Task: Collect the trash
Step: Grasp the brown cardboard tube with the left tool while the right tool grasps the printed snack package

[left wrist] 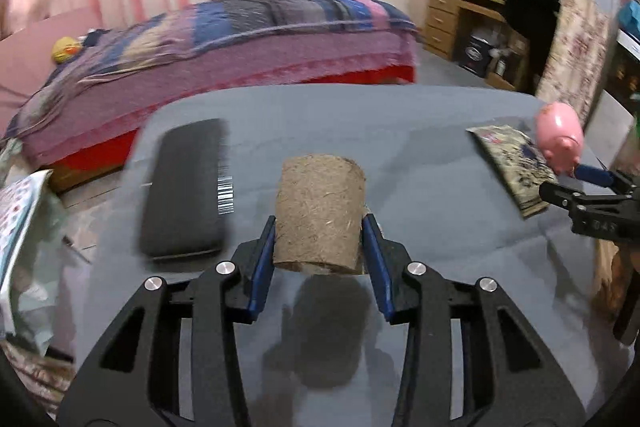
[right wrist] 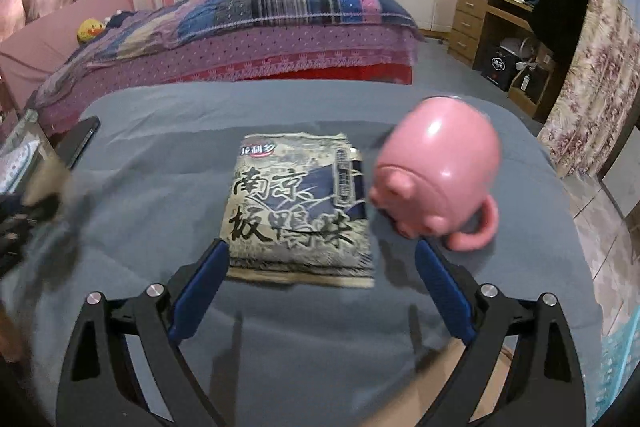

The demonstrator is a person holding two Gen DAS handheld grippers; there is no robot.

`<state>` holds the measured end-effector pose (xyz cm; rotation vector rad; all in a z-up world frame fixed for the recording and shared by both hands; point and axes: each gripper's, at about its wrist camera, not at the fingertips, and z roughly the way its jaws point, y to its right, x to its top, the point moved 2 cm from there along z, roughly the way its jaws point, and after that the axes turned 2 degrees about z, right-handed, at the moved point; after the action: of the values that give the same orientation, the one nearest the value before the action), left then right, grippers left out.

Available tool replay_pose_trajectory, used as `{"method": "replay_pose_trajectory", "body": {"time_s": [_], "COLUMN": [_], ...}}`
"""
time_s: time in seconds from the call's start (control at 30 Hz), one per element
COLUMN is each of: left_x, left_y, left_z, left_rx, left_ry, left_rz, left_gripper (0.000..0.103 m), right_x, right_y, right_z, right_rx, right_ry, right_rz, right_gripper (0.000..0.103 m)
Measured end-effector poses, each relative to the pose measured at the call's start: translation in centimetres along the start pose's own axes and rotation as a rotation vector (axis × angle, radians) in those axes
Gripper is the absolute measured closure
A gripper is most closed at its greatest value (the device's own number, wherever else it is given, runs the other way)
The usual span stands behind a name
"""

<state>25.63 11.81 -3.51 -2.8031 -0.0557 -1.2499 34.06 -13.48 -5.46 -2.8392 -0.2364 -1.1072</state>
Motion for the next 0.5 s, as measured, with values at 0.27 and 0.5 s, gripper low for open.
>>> {"method": "replay_pose_trajectory", "body": {"time_s": [0.27, 0.5], "left_x": [-1.5, -1.6], "left_y": [-2.5, -0.7], "left_z": [-1.6, -1.6], "left_rx": [0.052, 0.049], "left_ry": [0.03, 0.018], "left_rz": [0.005, 0.021], "left_gripper": [0.062, 0.062], "right_x": [0.3, 0.3], "right_y": [0.8, 0.2], "right_z": [2.9, 2.6], "right_rx": [0.031, 0.027], "right_ry": [-0.095, -0.07], "right_rz": [0.107, 0.058], "right_gripper": [0.016, 0.057]}}
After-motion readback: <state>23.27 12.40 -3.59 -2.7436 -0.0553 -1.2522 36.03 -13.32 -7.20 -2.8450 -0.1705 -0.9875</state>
